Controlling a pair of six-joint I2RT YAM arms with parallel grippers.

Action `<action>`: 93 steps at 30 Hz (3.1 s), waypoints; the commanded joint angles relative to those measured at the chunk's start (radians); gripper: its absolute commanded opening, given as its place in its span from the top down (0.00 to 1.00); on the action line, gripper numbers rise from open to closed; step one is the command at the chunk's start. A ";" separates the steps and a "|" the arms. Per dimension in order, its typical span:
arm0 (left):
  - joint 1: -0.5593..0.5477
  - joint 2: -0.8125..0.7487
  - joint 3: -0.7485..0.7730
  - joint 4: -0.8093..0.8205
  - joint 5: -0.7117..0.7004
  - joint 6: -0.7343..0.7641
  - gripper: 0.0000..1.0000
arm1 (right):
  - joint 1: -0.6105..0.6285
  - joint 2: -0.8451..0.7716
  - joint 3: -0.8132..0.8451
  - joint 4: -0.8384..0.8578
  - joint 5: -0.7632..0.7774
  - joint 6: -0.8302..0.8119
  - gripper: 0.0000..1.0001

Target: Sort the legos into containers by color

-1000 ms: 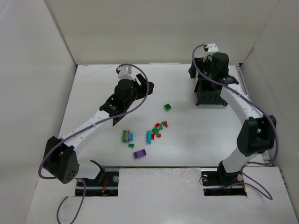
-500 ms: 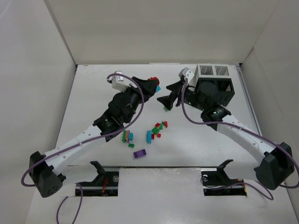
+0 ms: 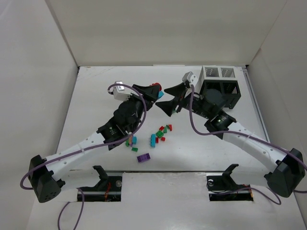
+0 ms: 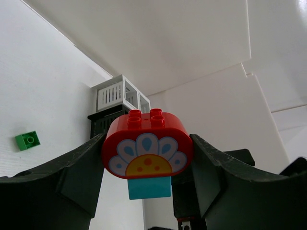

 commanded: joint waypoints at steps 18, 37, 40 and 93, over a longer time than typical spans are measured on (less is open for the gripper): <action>-0.057 -0.016 -0.043 0.107 -0.100 -0.041 0.76 | 0.012 0.068 0.080 0.083 0.055 0.066 0.53; 0.099 -0.003 0.028 -0.031 -0.193 0.030 0.77 | -0.081 -0.105 -0.097 -0.029 0.019 0.093 1.00; 0.179 0.007 0.028 -0.056 -0.146 0.030 0.78 | -0.108 -0.165 -0.140 -0.058 0.019 0.102 1.00; 0.397 0.448 0.338 -0.200 0.660 0.693 0.75 | -0.619 0.398 0.328 -0.566 0.549 0.139 0.45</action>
